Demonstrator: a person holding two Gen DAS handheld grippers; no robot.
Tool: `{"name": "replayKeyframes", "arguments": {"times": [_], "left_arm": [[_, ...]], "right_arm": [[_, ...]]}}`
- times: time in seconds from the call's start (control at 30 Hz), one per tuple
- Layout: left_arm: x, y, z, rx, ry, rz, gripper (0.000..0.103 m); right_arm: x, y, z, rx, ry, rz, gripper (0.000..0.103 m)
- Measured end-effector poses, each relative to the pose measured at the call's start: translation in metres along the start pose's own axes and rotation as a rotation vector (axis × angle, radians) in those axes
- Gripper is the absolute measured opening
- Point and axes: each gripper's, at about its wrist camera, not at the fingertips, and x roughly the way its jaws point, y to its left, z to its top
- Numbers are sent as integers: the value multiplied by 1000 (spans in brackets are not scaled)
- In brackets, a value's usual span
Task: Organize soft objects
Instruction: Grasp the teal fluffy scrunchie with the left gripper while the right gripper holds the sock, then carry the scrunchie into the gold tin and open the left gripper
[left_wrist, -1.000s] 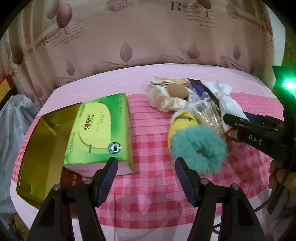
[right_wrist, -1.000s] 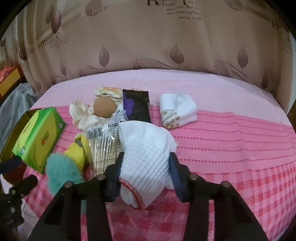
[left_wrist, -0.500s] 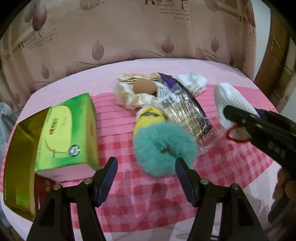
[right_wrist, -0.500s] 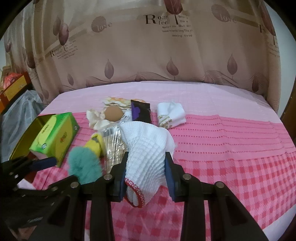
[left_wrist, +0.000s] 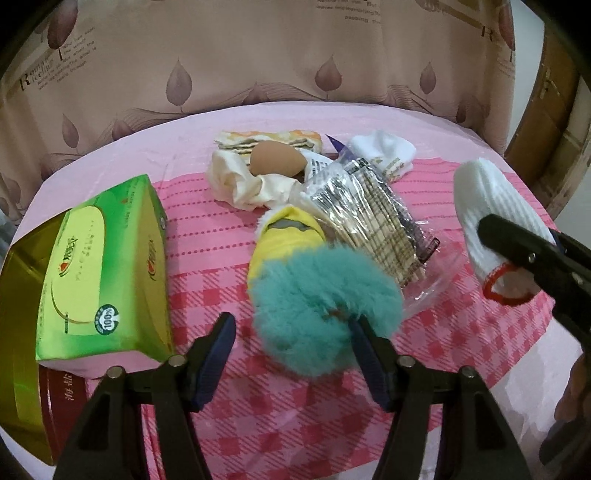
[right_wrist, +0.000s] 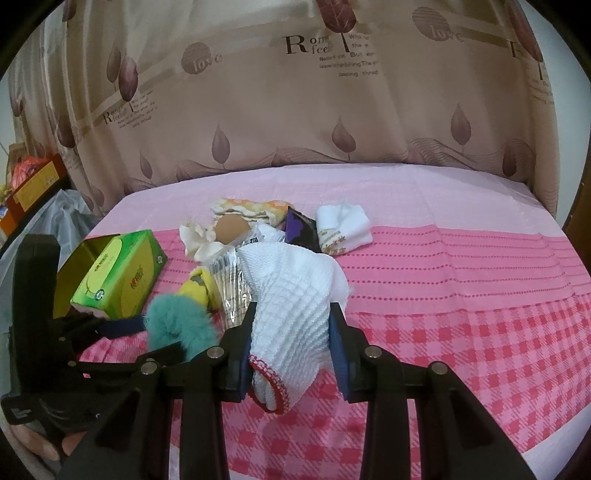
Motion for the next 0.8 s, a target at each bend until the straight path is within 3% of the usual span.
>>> {"name": "replayKeyframes", "arguments": {"times": [0.1, 0.2, 0.8], "left_arm": [[-1, 2, -3, -17, 9, -29, 20], [-7, 5, -5, -30, -3, -43, 17], [-70, 8, -8, -7, -101, 3, 16]], "right_arm": [[-2, 0, 1, 5, -5, 1, 32], [-4, 0, 1, 6, -13, 2, 32], [-8, 0, 0, -4, -32, -9, 32]]}}
